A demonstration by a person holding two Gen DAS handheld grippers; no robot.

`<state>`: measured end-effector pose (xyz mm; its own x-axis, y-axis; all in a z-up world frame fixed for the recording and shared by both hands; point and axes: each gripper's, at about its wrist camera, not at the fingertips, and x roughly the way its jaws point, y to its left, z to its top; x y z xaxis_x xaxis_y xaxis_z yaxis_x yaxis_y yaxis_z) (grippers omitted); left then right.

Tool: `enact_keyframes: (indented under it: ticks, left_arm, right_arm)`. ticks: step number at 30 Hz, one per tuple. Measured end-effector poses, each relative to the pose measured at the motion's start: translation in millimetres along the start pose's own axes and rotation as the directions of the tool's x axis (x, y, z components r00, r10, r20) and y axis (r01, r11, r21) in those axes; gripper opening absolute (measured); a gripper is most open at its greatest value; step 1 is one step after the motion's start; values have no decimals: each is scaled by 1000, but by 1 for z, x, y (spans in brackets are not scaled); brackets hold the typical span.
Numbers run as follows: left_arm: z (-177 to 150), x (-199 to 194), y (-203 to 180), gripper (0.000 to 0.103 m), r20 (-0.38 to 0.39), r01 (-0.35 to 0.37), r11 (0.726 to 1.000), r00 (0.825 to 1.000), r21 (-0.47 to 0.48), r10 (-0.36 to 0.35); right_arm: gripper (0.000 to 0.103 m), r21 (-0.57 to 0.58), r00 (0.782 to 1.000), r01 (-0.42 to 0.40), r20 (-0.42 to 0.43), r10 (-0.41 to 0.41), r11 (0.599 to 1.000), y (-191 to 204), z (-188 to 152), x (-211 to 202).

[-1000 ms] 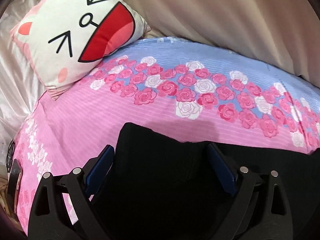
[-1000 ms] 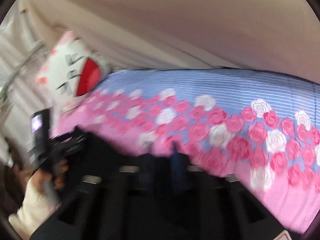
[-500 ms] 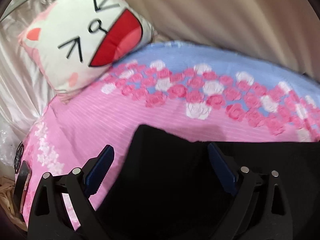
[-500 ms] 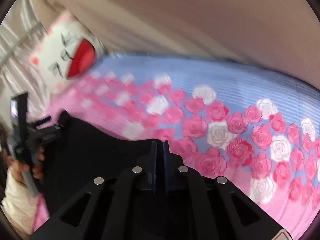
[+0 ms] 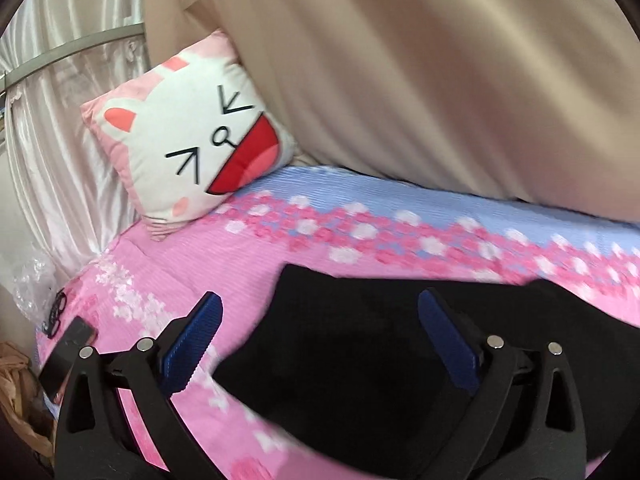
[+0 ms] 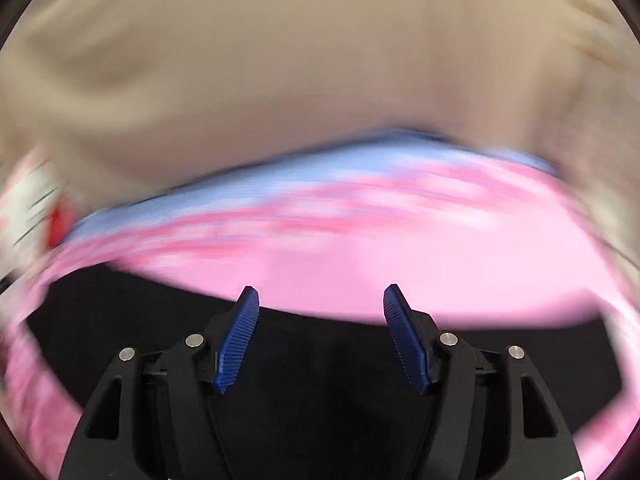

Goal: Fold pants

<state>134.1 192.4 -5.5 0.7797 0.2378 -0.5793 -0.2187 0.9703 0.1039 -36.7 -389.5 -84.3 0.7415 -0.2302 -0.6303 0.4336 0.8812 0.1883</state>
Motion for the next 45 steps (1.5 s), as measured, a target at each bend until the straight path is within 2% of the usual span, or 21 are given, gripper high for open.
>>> enact_keyframes:
  ticks: [1, 3, 5, 7, 9, 11, 12, 14, 15, 18, 20, 22, 26, 27, 28, 31, 36, 38, 40, 43, 45]
  left_arm:
    - [-4, -4, -9, 96, -8, 16, 1000, 1000, 14, -16]
    - [-13, -11, -32, 96, -26, 48, 998, 999, 42, -47]
    - [-22, -18, -64, 96, -44, 84, 994, 996, 74, -81]
    - [-29, -23, -93, 96, -66, 112, 989, 992, 100, -105]
    - [-35, -27, -112, 96, -91, 133, 985, 988, 110, -123]
    - [-41, -32, -126, 96, -121, 162, 981, 981, 110, -148]
    - [-43, -34, -131, 96, -132, 172, 979, 979, 111, -158]
    - [-46, -35, -135, 96, -149, 173, 979, 976, 109, -156]
    - [-48, -34, -136, 96, -156, 169, 980, 976, 108, -151]
    - [-50, -32, -130, 96, -168, 150, 984, 977, 99, -132]
    - [-50, -30, -119, 96, -170, 134, 987, 978, 85, -119]
    - [-49, -25, -103, 96, -175, 124, 991, 978, 55, -113]
    - [-52, -12, -65, 96, -196, 109, 994, 974, -21, -111]
    - [-53, -8, -52, 96, -199, 105, 993, 974, -45, -112]
    - [-54, -5, -41, 96, -199, 101, 993, 974, -65, -112]
    - [-56, -1, -9, 96, -194, 100, 988, 973, -117, -121]
    - [-60, 4, 44, 96, -177, 61, 981, 980, -183, -94]
    - [-63, 5, 65, 96, -174, 48, 974, 981, -222, -89]
    - [-65, 7, 83, 96, -174, 42, 965, 981, -260, -89]
    - [-71, 11, 101, 96, -178, 36, 954, 980, -296, -92]
    - [-75, 15, 110, 96, -185, 34, 949, 978, -314, -96]
  right_arm:
    - [64, 66, 998, 66, -5, -66, 996, -44, -6, -8]
    - [64, 131, 992, 122, -40, -118, 984, -106, -13, -12]
    - [65, 155, 989, 135, -74, -125, 979, -135, -16, -6]
    - [67, 165, 988, 120, -118, -101, 979, -155, -19, 9]
    - [83, 165, 995, 26, -99, -10, 986, -151, -19, 14]
    - [82, 143, 994, 6, -108, 9, 990, -145, -20, 17]
    - [76, 127, 993, -10, -113, 25, 992, -139, -20, 17]
    - [25, 150, 991, -41, -122, 60, 988, -136, -21, 19]
    - [21, 201, 984, -106, -121, 132, 974, -140, -22, 22]
    - [19, 263, 980, -154, -85, 182, 952, -140, -22, 16]
    - [18, 314, 957, -268, -21, 289, 911, -134, -20, 2]
    - [18, 306, 930, -358, 33, 365, 882, -111, -9, -17]
    - [18, 230, 839, -540, 74, 539, 809, -40, 17, -47]
    - [18, 204, 807, -587, 67, 587, 783, -13, 24, -50]
    - [18, 182, 773, -630, 51, 633, 755, 14, 29, -51]
    - [19, 100, 697, -712, -20, 717, 695, 98, 36, -48]
    - [19, 11, 629, -767, -191, 754, 642, 225, 15, -18]
    - [19, -23, 625, -766, -261, 736, 642, 263, -2, -7]
    - [19, -58, 635, -750, -338, 694, 658, 298, -27, 9]
    - [19, -124, 685, -696, -411, 602, 707, 328, -59, 33]
    - [25, -139, 679, -693, -458, 574, 708, 338, -76, 45]
